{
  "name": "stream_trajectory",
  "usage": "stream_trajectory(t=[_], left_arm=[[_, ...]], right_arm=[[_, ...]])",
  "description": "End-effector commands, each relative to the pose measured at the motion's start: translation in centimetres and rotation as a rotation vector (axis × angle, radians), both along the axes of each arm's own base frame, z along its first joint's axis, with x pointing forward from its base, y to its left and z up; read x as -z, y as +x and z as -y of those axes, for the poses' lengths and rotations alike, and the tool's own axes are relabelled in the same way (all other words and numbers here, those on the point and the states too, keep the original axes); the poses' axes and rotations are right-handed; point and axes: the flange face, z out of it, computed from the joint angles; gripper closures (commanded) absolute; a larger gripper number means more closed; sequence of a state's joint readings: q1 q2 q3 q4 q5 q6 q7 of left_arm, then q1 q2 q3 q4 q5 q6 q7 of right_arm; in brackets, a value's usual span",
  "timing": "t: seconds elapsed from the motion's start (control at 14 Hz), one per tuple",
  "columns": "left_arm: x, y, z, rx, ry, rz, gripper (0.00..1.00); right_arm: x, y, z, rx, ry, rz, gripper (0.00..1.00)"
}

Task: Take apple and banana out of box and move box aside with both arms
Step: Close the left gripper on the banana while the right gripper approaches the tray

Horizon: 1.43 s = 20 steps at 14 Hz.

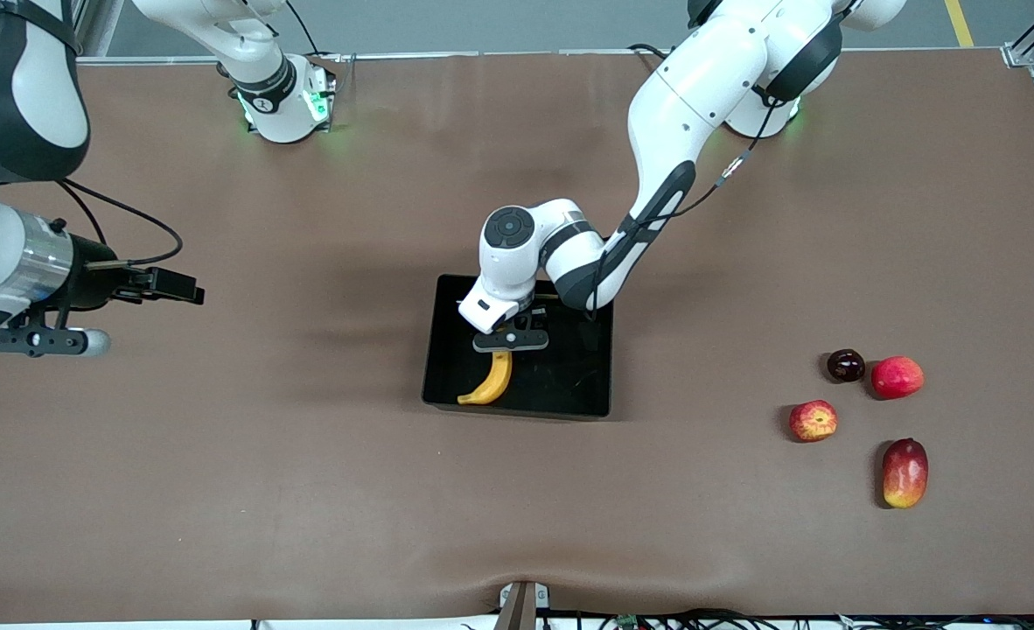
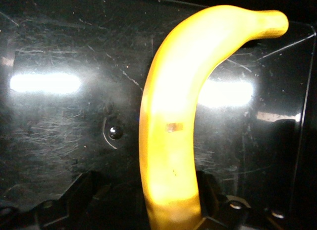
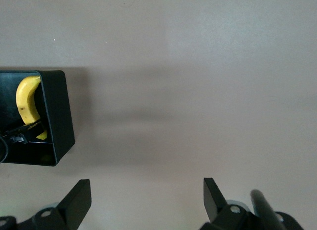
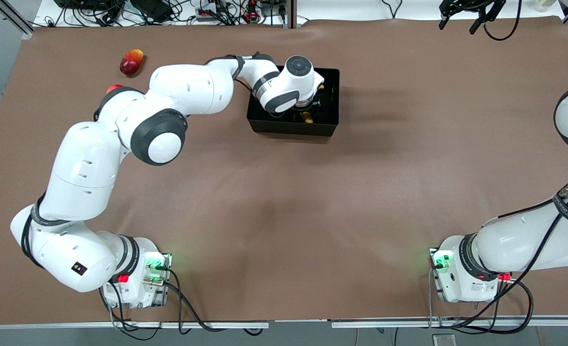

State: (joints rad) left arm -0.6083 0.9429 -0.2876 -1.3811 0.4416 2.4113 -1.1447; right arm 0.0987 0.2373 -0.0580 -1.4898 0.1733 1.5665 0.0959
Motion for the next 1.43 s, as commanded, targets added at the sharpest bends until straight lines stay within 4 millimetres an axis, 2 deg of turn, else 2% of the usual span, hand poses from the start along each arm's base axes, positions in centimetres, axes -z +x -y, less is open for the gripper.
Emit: stream_trajectory(t=[0.0, 0.07, 0.14, 0.36, 0.43, 0.72, 1.22, 1.36], left_arm=[[0.3, 0.3, 0.4, 0.003, -0.01, 0.021, 0.2], [0.4, 0.2, 0.4, 0.003, -0.009, 0.02, 0.29], [0.5, 0.2, 0.4, 0.003, -0.008, 0.019, 0.43], [0.3, 0.4, 0.4, 0.001, -0.011, 0.02, 0.93], [0.1, 0.4, 0.4, 0.002, -0.012, 0.024, 1.0], [-1.1, 1.0, 0.2, 0.007, -0.018, 0.038, 1.0], [-9.1, 2.0, -0.1, -0.033, -0.008, 0.065, 1.0], [-12.2, 2.3, -0.4, -0.056, -0.031, 0.074, 1.0]], right_arm=[[0.4, 0.3, -0.1, 0.018, 0.008, -0.002, 0.0], [0.3, 0.4, -0.1, 0.027, 0.006, -0.002, 0.0], [0.3, 0.4, -0.1, 0.036, 0.005, -0.003, 0.0], [0.5, 0.4, -0.4, 0.033, 0.004, -0.005, 0.0], [0.6, 0.4, -0.2, 0.034, 0.004, -0.008, 0.0], [0.8, 0.4, -0.3, 0.033, 0.004, -0.011, 0.0], [0.7, 0.4, -0.5, 0.031, 0.005, -0.011, 0.0], [0.8, 0.4, -1.9, 0.046, -0.001, -0.014, 0.0]])
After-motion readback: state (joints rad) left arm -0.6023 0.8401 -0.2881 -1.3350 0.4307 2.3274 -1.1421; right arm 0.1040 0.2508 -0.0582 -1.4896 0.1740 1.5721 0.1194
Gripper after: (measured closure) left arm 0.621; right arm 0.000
